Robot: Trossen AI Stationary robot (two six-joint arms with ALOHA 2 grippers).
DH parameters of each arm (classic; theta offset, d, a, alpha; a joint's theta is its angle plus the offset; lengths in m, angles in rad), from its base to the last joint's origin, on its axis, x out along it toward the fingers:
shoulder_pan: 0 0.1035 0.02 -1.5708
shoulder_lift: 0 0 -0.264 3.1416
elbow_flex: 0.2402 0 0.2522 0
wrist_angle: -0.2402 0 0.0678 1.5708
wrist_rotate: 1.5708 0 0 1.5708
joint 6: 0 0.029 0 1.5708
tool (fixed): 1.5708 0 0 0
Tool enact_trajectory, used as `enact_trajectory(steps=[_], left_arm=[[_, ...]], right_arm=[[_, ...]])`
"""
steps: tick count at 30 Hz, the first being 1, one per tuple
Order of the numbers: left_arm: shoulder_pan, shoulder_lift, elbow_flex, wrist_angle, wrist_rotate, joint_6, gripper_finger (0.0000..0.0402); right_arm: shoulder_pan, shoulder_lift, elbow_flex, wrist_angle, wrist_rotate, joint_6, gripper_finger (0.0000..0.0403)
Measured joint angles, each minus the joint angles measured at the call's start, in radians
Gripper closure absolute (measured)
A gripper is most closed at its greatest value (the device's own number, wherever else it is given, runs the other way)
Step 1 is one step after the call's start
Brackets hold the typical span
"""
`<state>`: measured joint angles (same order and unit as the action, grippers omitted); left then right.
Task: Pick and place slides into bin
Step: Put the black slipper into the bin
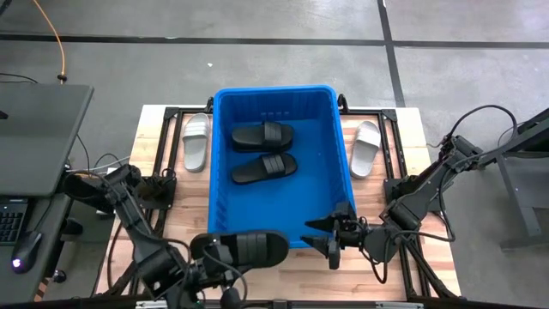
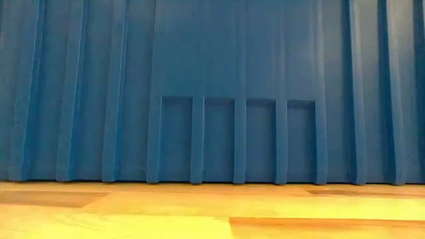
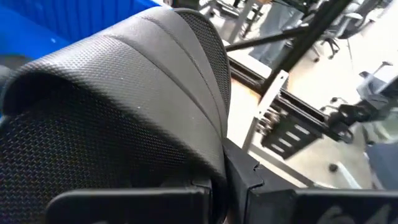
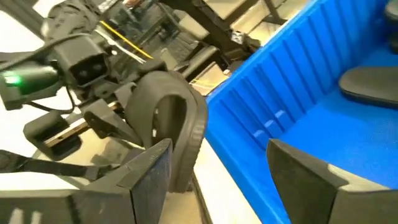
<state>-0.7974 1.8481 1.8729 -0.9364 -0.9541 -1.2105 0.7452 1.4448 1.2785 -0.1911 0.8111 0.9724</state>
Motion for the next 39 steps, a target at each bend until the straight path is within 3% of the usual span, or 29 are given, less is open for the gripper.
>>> enact_trajectory(steps=[6, 14, 18, 24, 39], left_arm=[[0.04, -0.02, 0.0, 0.009, -0.043, 0.058, 0.0401], [0.058, -0.036, 0.0, 0.003, -0.064, 0.083, 0.0401], [0.058, -0.036, 0.0, -0.005, -0.091, 0.08, 0.0401], [0.058, -0.041, 0.0, -0.01, -0.113, 0.077, 0.0401], [0.087, -0.041, 0.0, 0.002, -0.092, 0.088, 0.0401]], right_arm=[[-0.036, 0.0, 0.0, -0.069, 0.008, 0.067, 0.0153], [-0.103, 0.0, 0.0, -0.024, -0.159, 0.013, 0.0115], [-0.106, 0.0, 0.0, 0.045, -0.169, -0.042, 0.0102], [-0.104, 0.0, 0.0, 0.149, -0.185, -0.081, 0.0106], [-0.18, 0.008, 0.0, 0.151, -0.275, -0.038, 0.0108]])
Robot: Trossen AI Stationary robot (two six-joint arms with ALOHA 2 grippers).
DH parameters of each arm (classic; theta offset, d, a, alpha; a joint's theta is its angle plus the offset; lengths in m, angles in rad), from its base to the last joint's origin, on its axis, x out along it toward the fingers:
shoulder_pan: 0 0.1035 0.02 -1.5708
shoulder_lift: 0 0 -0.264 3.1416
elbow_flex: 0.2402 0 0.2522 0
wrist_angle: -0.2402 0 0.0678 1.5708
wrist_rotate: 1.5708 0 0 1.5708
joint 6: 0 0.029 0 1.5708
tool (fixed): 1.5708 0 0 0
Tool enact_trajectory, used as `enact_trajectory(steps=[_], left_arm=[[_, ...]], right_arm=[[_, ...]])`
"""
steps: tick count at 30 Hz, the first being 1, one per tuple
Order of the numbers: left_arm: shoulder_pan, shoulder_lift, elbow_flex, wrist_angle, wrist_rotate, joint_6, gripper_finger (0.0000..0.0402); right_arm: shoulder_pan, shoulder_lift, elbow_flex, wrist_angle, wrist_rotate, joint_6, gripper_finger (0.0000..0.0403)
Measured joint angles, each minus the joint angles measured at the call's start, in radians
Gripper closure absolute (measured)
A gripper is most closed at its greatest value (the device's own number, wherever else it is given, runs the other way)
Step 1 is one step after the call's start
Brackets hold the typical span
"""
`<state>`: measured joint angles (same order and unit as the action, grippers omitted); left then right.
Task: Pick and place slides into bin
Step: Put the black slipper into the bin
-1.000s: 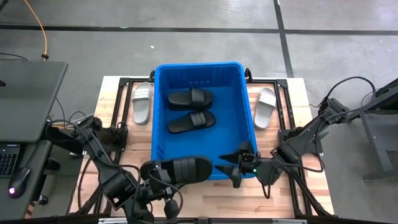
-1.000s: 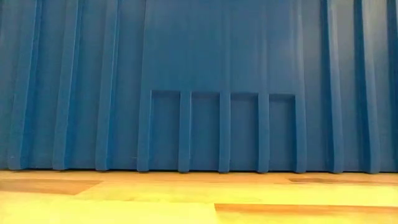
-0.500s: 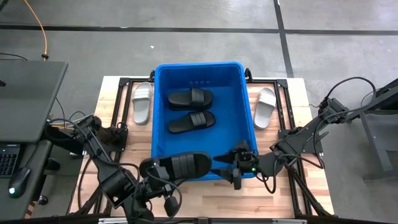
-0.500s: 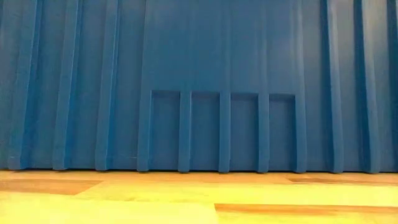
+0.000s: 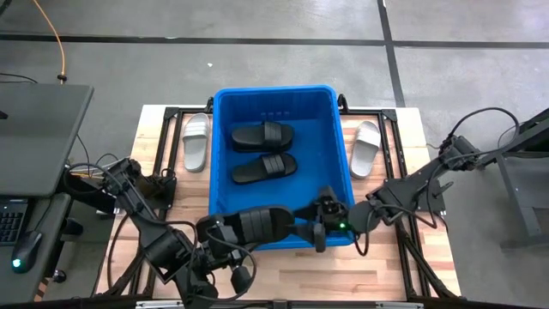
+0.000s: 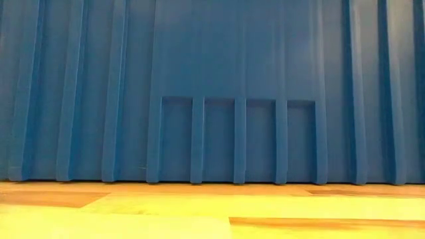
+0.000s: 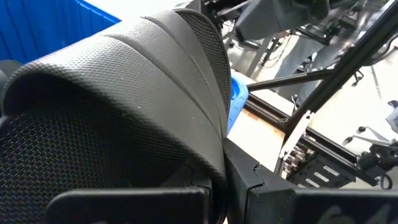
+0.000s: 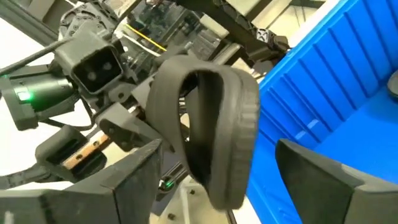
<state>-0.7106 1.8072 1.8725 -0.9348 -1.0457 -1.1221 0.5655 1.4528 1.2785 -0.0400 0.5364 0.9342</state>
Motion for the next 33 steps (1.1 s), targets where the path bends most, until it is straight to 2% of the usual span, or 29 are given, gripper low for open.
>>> enact_trajectory(steps=[3, 6, 9, 13, 15, 19, 24, 29, 33], left_arm=[[0.0, 0.0, 0.0, -0.001, -0.003, 0.0, 0.0401], [0.0, 0.0, 0.0, -0.002, -0.006, 0.001, 0.0401], [0.0, 0.0, 0.0, -0.002, -0.013, 0.003, 0.0401], [-0.001, 0.0, 0.0, -0.005, -0.014, 0.004, 0.0401], [0.003, 0.0, 0.0, -0.004, -0.017, 0.015, 0.0401], [0.005, -0.009, -0.001, -0.003, -0.009, 0.016, 0.0398], [-0.001, -0.032, -0.002, 0.0, -0.002, 0.018, 0.0364], [-0.052, -0.096, -0.002, -0.02, -0.018, 0.026, 0.0333], [-0.115, -0.17, 0.0, -0.043, -0.058, 0.079, 0.032]], right_arm=[[-0.025, 0.0, 0.0, -0.003, -0.064, 0.0, 0.0118], [-0.04, 0.0, 0.0, -0.004, -0.086, 0.0, 0.0154], [-0.054, 0.0, 0.0, -0.014, -0.13, 0.009, 0.022], [-0.069, 0.0, 0.0, -0.036, -0.179, 0.008, 0.0349], [-0.07, 0.0, 0.0, -0.036, -0.179, -0.005, 0.0382], [-0.069, 0.0, 0.0, -0.047, -0.174, -0.009, 0.0386], [-0.041, -0.002, -0.006, -0.04, -0.155, -0.033, 0.0393], [0.015, -0.002, -0.047, 0.005, -0.07, -0.035, 0.0393], [0.036, -0.003, -0.089, 0.036, -0.073, -0.012, 0.0393]])
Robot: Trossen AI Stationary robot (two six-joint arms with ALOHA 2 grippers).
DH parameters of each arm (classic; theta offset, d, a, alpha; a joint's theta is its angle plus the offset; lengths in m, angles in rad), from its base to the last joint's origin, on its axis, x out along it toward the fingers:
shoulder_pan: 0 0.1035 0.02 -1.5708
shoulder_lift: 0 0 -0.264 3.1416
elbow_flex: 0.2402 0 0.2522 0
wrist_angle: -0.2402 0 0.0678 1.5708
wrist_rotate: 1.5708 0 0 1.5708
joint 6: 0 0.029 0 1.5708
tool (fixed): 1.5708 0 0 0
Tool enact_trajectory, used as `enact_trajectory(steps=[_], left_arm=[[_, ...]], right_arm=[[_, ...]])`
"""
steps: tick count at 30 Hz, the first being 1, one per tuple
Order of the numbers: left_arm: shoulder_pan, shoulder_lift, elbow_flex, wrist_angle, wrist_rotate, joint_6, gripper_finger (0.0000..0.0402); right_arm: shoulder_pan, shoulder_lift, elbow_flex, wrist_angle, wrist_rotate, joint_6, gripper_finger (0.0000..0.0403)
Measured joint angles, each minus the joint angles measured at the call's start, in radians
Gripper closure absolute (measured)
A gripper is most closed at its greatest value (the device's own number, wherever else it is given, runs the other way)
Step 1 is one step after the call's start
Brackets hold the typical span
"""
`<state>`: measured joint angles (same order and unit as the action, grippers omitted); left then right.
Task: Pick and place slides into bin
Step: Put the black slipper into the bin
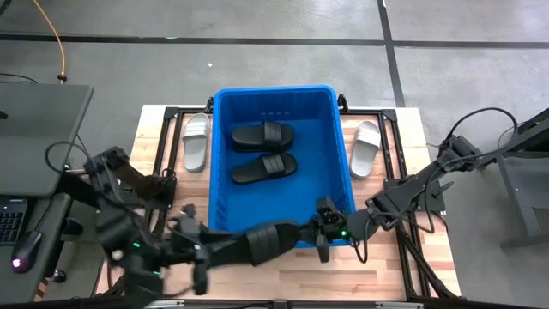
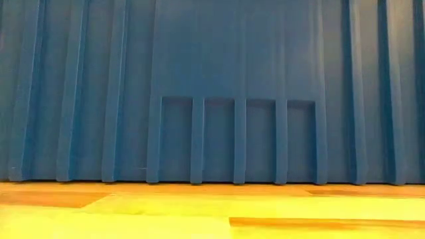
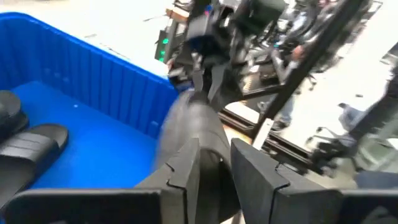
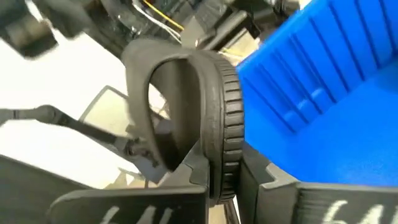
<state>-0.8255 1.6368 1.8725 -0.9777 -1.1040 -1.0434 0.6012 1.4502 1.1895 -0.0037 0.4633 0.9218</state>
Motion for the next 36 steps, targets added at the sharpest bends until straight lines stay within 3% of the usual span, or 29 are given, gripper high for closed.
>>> enact_trajectory(steps=[4, 12, 17, 22, 28, 36], left_arm=[[-0.053, -0.053, 0.0, -0.022, -0.016, 0.043, 0.0312], [-0.171, -0.102, 0.0, -0.214, -0.225, 0.049, 0.0309], [-0.194, -0.116, 0.0, -0.333, -0.317, -0.044, 0.0309], [-0.196, -0.144, -0.001, -0.468, -0.329, -0.111, 0.0309], [-0.195, -0.223, -0.001, -0.594, -0.331, -0.128, 0.0309], [-0.195, -0.315, -0.002, -0.593, -0.322, -0.093, 0.0309]], right_arm=[[0.021, -0.006, -0.029, 0.008, 0.033, 0.044, 0.0393], [-0.026, -0.125, -0.127, 0.014, 0.083, 0.074, 0.0396], [-0.095, -0.22, -0.267, 0.165, 0.058, 0.092, 0.0396], [-0.206, -0.281, -0.388, 0.311, 0.016, 0.147, 0.0397], [-0.374, -0.293, -0.398, 0.215, -0.134, 0.235, 0.0397], [-0.582, -0.283, -0.252, -0.203, -0.308, 0.272, 0.0398]])
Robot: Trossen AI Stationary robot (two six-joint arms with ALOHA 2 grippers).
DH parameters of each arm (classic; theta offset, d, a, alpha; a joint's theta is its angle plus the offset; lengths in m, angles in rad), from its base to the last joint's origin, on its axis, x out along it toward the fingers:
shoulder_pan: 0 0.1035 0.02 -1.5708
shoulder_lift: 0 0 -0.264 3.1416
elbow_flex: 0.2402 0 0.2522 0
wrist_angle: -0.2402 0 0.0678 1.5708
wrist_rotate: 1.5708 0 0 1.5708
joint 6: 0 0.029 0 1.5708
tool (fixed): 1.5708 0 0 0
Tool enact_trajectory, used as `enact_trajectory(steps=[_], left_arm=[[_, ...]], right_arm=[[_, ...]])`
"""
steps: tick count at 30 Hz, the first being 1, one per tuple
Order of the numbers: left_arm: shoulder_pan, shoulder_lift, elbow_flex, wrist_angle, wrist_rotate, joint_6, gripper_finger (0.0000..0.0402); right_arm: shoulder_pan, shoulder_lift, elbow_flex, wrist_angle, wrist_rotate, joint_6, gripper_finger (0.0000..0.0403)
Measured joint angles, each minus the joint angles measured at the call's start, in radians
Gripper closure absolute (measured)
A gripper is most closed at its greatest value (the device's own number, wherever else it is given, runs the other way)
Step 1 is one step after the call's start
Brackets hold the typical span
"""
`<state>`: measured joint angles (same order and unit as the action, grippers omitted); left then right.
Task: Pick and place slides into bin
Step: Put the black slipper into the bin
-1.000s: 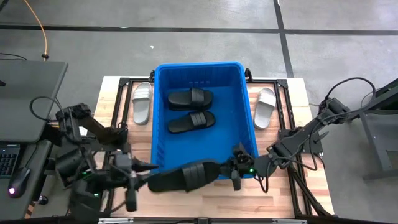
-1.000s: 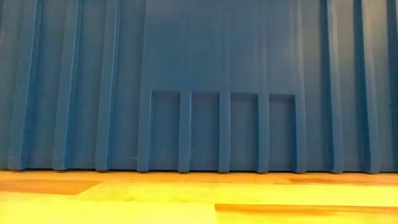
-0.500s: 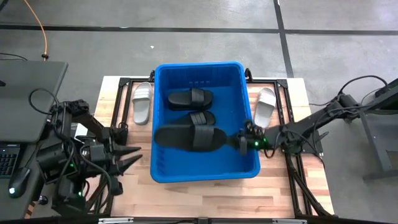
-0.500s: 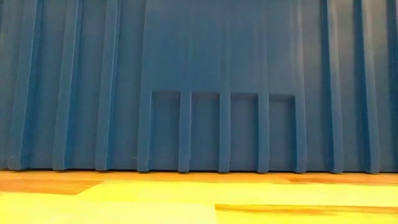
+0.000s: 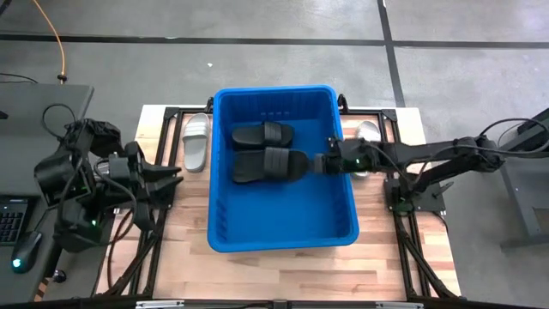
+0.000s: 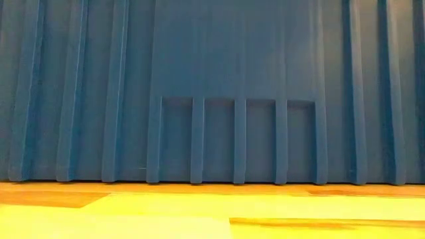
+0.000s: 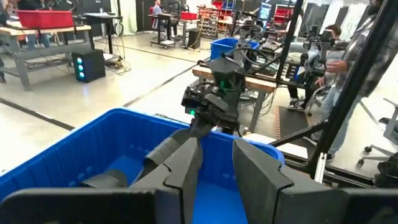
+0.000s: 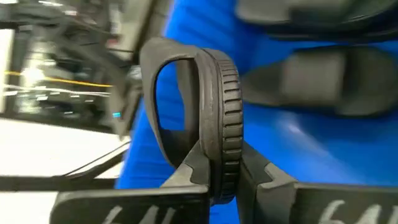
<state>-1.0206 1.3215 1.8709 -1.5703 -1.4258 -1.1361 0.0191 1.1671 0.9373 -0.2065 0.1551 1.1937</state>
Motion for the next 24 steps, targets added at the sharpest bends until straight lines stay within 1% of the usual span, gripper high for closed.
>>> enact_trajectory(steps=[2, 5, 8, 11, 15, 18, 21, 24], left_arm=[[0.0, -0.011, 0.0, 0.0, 0.0, 0.003, 0.0309], [0.0, -0.024, 0.0, 0.0, 0.0, 0.004, 0.0309], [0.0, -0.03, 0.0, 0.0, -0.001, 0.009, 0.0309], [0.0, -0.032, 0.0, 0.0, -0.008, 0.014, 0.0309], [0.0, -0.031, 0.0, 0.0, -0.011, 0.03, 0.0309], [0.0, -0.031, 0.0, 0.0, -0.005, 0.033, 0.0309], [-0.001, -0.031, 0.0, 0.0, -0.003, 0.036, 0.0309], [-0.001, -0.031, 0.0, 0.0, 0.0, 0.04, 0.0309]], right_arm=[[-0.04, 0.0, 0.044, -0.092, -0.027, 0.001, 0.0398], [-0.089, 0.006, 0.098, -0.183, -0.063, -0.001, 0.0398], [-0.136, 0.034, 0.131, -0.193, -0.14, 0.004, 0.0398], [-0.167, 0.092, 0.171, -0.195, -0.217, 0.01, 0.0398], [-0.193, 0.191, 0.225, -0.226, -0.291, -0.002, 0.0398], [-0.212, 0.263, 0.273, -0.283, -0.341, -0.023, 0.0398], [-0.229, 0.32, 0.323, -0.376, -0.349, -0.07, 0.0398], [-0.249, 0.365, 0.369, -0.4, -0.349, -0.105, 0.0398]])
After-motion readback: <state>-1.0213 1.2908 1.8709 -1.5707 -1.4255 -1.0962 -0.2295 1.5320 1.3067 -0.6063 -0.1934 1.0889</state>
